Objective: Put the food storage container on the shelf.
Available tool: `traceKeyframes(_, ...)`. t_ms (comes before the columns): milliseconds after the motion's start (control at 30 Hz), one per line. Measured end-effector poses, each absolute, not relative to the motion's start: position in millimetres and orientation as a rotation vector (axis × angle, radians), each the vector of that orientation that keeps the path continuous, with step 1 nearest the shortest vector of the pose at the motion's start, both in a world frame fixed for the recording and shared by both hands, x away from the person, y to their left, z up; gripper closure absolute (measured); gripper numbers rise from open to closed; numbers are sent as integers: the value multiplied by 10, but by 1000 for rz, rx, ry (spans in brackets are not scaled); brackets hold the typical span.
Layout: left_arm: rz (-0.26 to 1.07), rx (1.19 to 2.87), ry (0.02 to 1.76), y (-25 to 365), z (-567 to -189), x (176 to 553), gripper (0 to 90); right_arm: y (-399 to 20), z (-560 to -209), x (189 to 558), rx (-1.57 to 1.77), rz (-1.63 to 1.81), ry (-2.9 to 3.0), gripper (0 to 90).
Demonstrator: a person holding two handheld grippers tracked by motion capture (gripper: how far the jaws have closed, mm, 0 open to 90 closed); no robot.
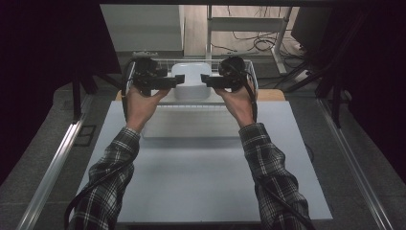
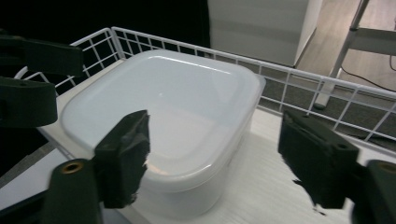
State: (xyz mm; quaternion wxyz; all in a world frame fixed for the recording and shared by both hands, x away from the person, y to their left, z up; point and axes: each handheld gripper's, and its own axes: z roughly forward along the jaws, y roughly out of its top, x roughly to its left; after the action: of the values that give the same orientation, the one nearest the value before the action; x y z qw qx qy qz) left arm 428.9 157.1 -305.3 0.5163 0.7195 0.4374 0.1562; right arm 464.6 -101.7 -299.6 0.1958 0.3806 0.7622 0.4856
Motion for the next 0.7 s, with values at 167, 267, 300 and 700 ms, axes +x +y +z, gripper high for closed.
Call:
traceKeyframes(167, 328, 1758, 1030, 1581, -3089, 4258, 166, -1004, -2977, 4574, 988, 1337, 2212, 123)
traceKeyframes(267, 311, 1768, 1003, 1596, -3139, 4215, 130, -1010, -2980, 4526, 970, 1332, 2251, 55)
traceKeyframes(300, 311, 1768, 1003, 1596, -3139, 4215, 126, -1012, -2985, 4516, 960, 1325, 2255, 50)
traceKeyframes(700, 318, 1796, 897, 1638, -3323, 4014, 53, -1038, -3155, 4350, 905, 1317, 2270, 9)
